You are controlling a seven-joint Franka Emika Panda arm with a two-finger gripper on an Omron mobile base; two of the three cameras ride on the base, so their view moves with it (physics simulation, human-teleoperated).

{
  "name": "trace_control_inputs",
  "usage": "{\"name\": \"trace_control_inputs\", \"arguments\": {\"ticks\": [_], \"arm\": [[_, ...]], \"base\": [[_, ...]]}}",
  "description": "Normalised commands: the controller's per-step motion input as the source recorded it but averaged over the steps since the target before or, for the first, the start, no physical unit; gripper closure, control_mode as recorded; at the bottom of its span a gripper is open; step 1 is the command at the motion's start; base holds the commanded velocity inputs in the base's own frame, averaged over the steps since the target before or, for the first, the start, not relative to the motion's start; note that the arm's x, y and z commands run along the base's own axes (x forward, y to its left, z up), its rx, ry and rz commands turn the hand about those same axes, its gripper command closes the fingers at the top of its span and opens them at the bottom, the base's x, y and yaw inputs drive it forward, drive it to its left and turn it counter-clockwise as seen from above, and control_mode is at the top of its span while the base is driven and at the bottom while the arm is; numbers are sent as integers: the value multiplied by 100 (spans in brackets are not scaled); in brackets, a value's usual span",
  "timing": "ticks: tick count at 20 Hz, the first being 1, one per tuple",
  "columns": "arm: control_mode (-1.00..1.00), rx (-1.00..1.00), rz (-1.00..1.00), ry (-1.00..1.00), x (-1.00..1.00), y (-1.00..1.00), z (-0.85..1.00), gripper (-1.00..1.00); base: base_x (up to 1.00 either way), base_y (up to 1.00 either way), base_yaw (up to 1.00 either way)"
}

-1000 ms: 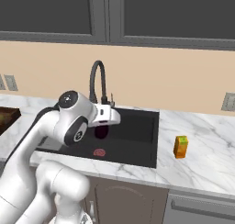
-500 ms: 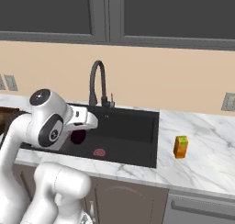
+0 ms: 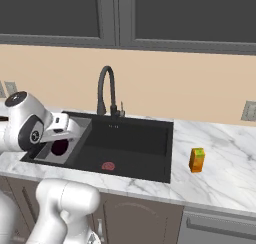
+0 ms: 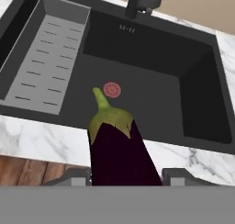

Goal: Pick up all produce items and place them in the sink. Turn on the sink faucet to wash them. Then turn the sink off and put them in the tray.

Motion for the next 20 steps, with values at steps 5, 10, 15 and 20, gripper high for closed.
{"name": "trace_control_inputs", "arguments": {"ticks": [5,10,15,20], "arm": [[-100,0,0,10,8,46,-2,100],[-100,5,13,7,12,39,-4,100],[-100,3,19,14,38,56,0,100],[-100,1,15,14,41,56,0,100]], "base": [[0,0,0],[0,0,0],[0,0,0],[0,0,0]]}}
